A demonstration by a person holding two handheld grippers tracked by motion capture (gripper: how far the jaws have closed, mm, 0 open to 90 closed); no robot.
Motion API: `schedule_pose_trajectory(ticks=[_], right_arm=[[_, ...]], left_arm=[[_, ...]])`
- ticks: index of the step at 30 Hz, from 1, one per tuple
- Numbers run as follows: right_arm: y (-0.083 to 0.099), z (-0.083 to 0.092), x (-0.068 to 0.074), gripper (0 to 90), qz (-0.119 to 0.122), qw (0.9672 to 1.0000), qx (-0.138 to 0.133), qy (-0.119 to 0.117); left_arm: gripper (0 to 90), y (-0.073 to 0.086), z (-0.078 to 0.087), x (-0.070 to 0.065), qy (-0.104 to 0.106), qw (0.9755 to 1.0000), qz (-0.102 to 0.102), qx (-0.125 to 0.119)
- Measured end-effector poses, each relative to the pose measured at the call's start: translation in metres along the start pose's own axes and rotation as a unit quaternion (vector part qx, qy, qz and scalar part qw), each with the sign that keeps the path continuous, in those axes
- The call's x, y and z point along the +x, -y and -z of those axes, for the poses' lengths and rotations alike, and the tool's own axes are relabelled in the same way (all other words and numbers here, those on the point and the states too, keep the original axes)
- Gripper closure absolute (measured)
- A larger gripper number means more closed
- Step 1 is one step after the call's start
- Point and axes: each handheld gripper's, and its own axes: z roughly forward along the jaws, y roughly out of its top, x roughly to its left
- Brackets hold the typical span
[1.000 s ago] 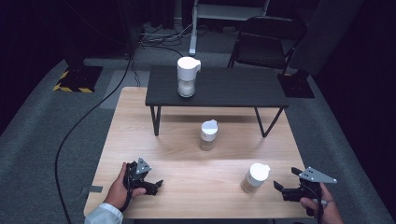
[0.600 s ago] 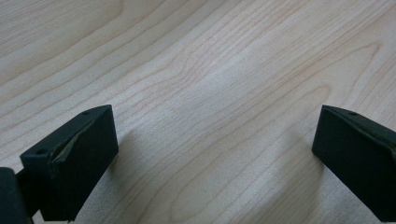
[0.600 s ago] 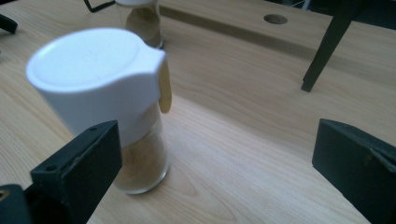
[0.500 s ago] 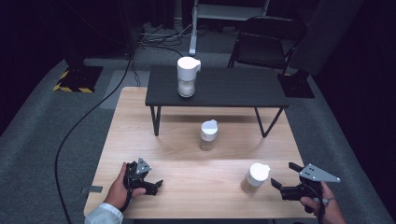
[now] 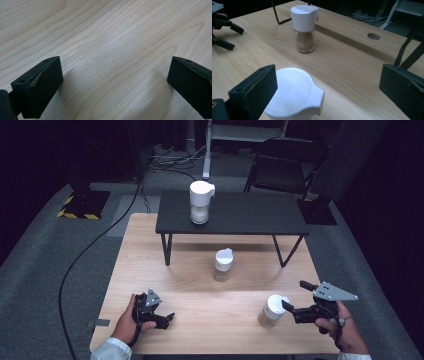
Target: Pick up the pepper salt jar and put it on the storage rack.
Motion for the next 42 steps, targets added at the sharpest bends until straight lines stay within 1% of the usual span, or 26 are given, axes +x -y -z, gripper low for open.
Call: schedule_pose_trajectory(ticks=[2, 3, 6, 14, 17, 19, 21, 23, 30, 33, 35, 37, 42], right_arm=[[-0.005, -0.004, -0.001, 1.5, 0.001, 1.0, 0.001, -0.007], [-0.009, -0.007, -0.002, 1.5, 0.006, 0.9999, 0.005, -0.01], [-0.018, -0.014, -0.003, 1.5, 0.015, 0.9997, 0.007, -0.02], [-0.044, -0.033, -0.005, 1.5, 0.044, 0.9985, 0.014, -0.032], [-0.053, -0.039, -0.009, 1.5, 0.047, 0.9982, 0.015, -0.035], [-0.059, -0.043, -0.009, 1.6, 0.055, 0.9979, 0.018, -0.031], [-0.065, -0.049, -0.011, 1.6, 0.059, 0.9975, 0.023, -0.033], [-0.068, -0.054, -0.011, 1.7, 0.063, 0.9971, 0.027, -0.033], [-0.078, -0.072, -0.014, 1.7, 0.075, 0.9954, 0.038, -0.047], [-0.083, -0.078, -0.013, 1.9, 0.085, 0.9944, 0.044, -0.046], [-0.086, -0.081, -0.013, 2.1, 0.086, 0.9941, 0.047, -0.046], [-0.09, -0.086, -0.014, 2.1, 0.093, 0.993, 0.051, -0.051], [-0.101, -0.098, -0.012, 2.1, 0.104, 0.9912, 0.063, -0.053]], left_arm=[[0.0, 0.0, 0.0, 0.0, 0.0, 1.0, 0.0, 0.0], [0.0, 0.0, 0.0, 0.0, 0.0, 1.0, 0.0, 0.0], [0.0, 0.0, 0.0, 0.0, 0.0, 1.0, 0.0, 0.0], [0.0, 0.0, 0.0, 0.0, 0.0, 1.0, 0.0, 0.0], [0.0, 0.0, 0.0, 0.0, 0.0, 1.0, 0.0, 0.0], [0.0, 0.0, 0.0, 0.0, 0.0, 1.0, 0.0, 0.0], [0.0, 0.0, 0.0, 0.0, 0.0, 1.0, 0.0, 0.0], [0.0, 0.0, 0.0, 0.0, 0.0, 1.0, 0.0, 0.0], [0.0, 0.0, 0.0, 0.0, 0.0, 1.0, -0.001, 0.0], [0.0, 0.0, 0.0, 0.0, 0.0, 1.0, 0.0, 0.0], [0.0, 0.0, 0.0, 0.0, 0.0, 1.0, 0.0, 0.0], [0.0, 0.0, 0.0, 0.0, 0.0, 1.0, -0.001, 0.0], [0.0, 0.0, 0.0, 0.0, 0.001, 1.0, -0.001, 0.0]])
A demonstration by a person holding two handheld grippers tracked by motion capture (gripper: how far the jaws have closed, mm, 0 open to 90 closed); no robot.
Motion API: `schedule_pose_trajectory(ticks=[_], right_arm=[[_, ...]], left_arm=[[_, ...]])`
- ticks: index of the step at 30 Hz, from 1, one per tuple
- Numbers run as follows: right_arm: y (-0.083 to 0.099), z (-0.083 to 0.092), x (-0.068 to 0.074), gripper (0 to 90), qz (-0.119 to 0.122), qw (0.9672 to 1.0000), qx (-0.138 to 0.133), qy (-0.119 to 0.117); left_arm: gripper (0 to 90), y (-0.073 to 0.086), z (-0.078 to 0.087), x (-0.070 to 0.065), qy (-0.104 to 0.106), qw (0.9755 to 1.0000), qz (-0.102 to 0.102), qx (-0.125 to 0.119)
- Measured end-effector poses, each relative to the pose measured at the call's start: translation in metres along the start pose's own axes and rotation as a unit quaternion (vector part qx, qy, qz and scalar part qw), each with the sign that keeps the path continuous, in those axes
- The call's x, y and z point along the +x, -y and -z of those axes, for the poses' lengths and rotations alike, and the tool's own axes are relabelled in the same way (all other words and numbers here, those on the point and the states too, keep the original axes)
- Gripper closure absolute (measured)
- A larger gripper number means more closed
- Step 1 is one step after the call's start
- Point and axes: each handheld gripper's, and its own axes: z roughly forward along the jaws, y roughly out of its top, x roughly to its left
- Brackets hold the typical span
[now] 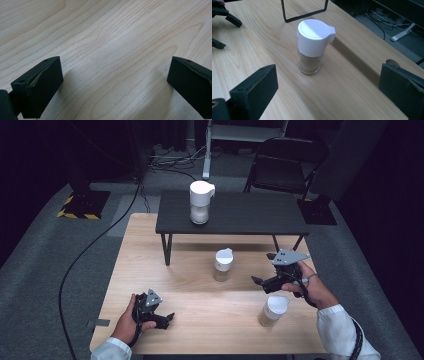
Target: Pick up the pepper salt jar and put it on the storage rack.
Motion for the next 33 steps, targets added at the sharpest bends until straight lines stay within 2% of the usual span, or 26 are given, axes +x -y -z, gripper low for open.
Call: schedule_pose_trajectory(ticks=[7, 19, 25, 28, 33], right_arm=[[-0.013, -0.019, -0.004, 2.5, 0.007, 0.9998, 0.011, -0.012], [-0.033, -0.057, -0.01, 3.0, 0.03, 0.9976, 0.05, -0.038], [-0.042, -0.073, -0.012, 3.3, 0.036, 0.9947, 0.074, -0.061], [-0.046, -0.082, -0.011, 3.6, 0.041, 0.993, 0.089, -0.065], [-0.049, -0.096, -0.015, 4.0, 0.03, 0.9915, 0.102, -0.074]], left_arm=[[0.0, 0.0, 0.0, 0.0, 0.0, 1.0, 0.0, 0.0], [0.0, 0.0, 0.0, 0.0, 0.0, 1.0, -0.001, 0.001], [0.0, 0.0, 0.0, 0.0, 0.001, 1.0, -0.002, 0.0], [0.0, 0.0, 0.0, 0.0, 0.001, 1.0, -0.002, 0.0], [0.0, 0.0, 0.0, 0.0, 0.002, 1.0, -0.002, 0.0]])
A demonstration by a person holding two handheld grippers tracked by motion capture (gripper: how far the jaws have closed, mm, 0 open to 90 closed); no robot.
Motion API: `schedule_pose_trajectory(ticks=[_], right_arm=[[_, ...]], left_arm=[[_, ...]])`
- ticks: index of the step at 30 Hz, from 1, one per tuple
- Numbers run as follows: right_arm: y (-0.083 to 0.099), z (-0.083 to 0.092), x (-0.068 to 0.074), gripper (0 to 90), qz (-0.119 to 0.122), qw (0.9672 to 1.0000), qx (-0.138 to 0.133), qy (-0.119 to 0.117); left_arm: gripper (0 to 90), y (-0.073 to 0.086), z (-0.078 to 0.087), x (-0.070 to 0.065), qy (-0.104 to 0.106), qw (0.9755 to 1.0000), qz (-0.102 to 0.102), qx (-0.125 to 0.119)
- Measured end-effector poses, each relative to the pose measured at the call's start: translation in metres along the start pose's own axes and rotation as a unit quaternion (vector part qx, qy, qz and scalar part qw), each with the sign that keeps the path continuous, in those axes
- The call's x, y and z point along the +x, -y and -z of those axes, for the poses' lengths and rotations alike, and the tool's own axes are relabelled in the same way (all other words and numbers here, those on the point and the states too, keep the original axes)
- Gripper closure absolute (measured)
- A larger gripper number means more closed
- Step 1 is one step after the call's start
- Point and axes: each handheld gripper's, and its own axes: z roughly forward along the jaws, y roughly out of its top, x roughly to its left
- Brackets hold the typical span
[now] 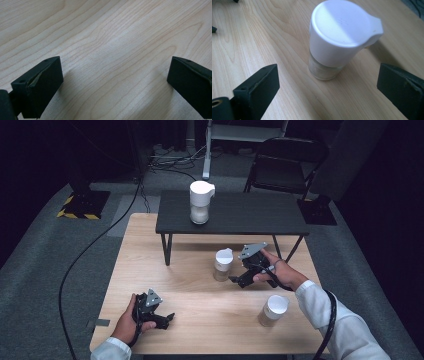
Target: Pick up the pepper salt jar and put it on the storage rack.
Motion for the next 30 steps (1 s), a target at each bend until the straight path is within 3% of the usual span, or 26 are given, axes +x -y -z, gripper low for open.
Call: schedule_pose_trajectory(ticks=[15, 20, 30], right_arm=[[-0.019, -0.035, -0.005, 4.4, -0.014, 0.9987, 0.041, -0.026], [-0.019, -0.041, -0.007, 4.9, -0.038, 0.9986, 0.032, -0.018], [-0.019, -0.051, -0.005, 5.9, -0.053, 0.9983, 0.024, -0.003]], left_arm=[[0.0, 0.0, 0.0, 0.0, 0.004, 1.0, -0.002, 0.0], [0.0, 0.0, 0.0, 0.0, 0.005, 1.0, -0.003, 0.0], [0.0, 0.0, 0.0, 0.001, 0.007, 1.0, -0.005, 0.0]])
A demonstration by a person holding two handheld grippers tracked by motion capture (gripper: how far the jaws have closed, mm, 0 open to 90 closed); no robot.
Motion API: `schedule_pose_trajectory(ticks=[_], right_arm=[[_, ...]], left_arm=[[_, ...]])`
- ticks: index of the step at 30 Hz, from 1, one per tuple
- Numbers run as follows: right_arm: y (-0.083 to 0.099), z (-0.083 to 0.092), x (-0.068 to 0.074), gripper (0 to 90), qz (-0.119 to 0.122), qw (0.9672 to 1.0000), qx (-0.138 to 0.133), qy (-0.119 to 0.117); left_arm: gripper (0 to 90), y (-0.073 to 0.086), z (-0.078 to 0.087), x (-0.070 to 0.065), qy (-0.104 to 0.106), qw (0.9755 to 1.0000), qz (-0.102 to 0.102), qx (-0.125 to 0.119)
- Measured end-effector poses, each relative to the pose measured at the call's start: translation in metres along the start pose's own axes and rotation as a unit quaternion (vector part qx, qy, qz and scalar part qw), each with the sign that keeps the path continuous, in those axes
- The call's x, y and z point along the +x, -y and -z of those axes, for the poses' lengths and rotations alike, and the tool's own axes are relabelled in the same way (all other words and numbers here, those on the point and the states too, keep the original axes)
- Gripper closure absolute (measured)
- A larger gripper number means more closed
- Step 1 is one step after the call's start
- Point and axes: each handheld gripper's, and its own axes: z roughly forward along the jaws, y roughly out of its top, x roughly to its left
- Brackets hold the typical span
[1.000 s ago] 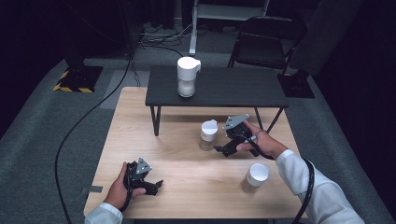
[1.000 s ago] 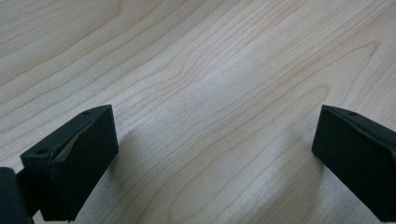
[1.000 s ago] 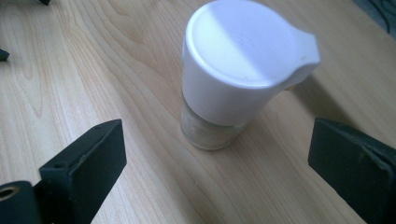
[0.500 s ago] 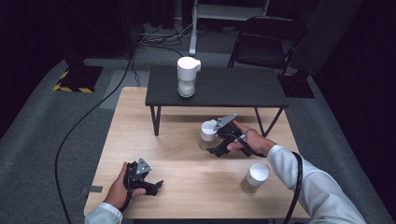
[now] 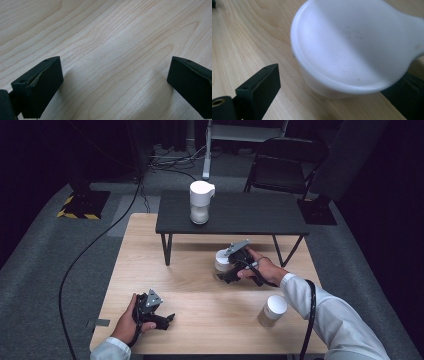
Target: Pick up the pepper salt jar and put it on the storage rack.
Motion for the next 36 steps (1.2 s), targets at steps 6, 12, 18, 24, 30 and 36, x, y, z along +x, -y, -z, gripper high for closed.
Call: schedule_pose_trajectory(ticks=[6, 12, 18, 24, 30, 36], right_arm=[[0.004, -0.005, 0.003, 9.9, -0.015, 0.9997, -0.014, 0.012], [0.008, -0.014, 0.006, 16.3, -0.037, 0.9988, -0.025, 0.018], [0.01, -0.018, 0.009, 28.8, -0.04, 0.9983, -0.033, 0.027], [0.01, -0.016, 0.01, 29.6, -0.025, 0.9989, -0.033, 0.023], [0.01, -0.014, 0.012, 29.8, -0.014, 0.9992, -0.029, 0.022], [0.01, -0.009, 0.017, 29.8, -0.003, 0.9992, -0.03, 0.028]], left_arm=[[0.0, 0.0, 0.0, 0.0, 0.001, 1.0, -0.001, 0.0], [0.0, 0.0, 0.0, 0.0, 0.002, 1.0, -0.002, 0.0], [0.0, 0.0, 0.0, 0.001, 0.003, 1.0, -0.006, 0.0], [0.0, 0.0, 0.0, 0.001, 0.003, 1.0, -0.006, 0.0], [0.0, 0.0, 0.0, 0.001, 0.004, 1.0, -0.006, 0.0], [0.0, 0.0, 0.0, 0.001, 0.003, 1.0, -0.006, 0.0]])
